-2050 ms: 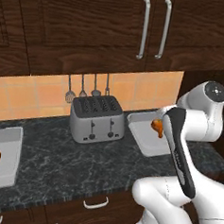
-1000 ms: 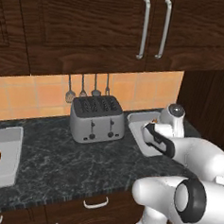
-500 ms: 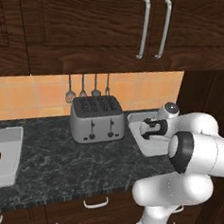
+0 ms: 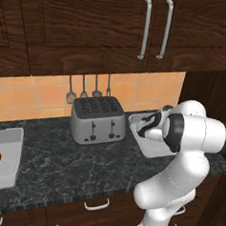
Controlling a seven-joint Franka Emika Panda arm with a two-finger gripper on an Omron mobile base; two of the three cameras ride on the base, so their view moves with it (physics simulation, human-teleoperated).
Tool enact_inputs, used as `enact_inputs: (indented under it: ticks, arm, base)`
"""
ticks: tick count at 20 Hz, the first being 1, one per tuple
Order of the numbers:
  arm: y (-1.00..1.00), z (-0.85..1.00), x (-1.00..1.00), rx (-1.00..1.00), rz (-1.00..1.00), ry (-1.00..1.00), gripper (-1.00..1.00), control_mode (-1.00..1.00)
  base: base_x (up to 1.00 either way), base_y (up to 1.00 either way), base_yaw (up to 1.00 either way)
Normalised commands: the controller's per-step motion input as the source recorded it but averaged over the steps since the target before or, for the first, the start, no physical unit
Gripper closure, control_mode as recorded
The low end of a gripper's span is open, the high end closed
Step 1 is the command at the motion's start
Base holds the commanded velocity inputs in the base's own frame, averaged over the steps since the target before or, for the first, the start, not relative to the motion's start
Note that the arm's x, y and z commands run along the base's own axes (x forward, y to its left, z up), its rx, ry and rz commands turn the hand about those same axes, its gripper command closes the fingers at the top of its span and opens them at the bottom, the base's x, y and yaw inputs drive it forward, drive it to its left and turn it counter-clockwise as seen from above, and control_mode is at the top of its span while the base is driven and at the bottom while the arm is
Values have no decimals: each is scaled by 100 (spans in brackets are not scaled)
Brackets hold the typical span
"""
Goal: Place one mushroom and one chicken drumstick in each tupperware on the nearby counter, to pack two identical lunches.
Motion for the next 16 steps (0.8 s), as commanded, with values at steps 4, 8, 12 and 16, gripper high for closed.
enact_inputs:
  ticks: [4,8,12,16]
  arm:
    - [0,15,1,0,0,0,-100,-100]
    - [0,41,-28,0,0,-2,-100,-100]
    - [2,84,-92,0,0,-11,-100,-100]
    - [24,100,-86,-5,0,-17,-100,-100]
  base:
    - [0,0,0]
    - [0,0,0]
    - [0,0,0]
    - [0,0,0]
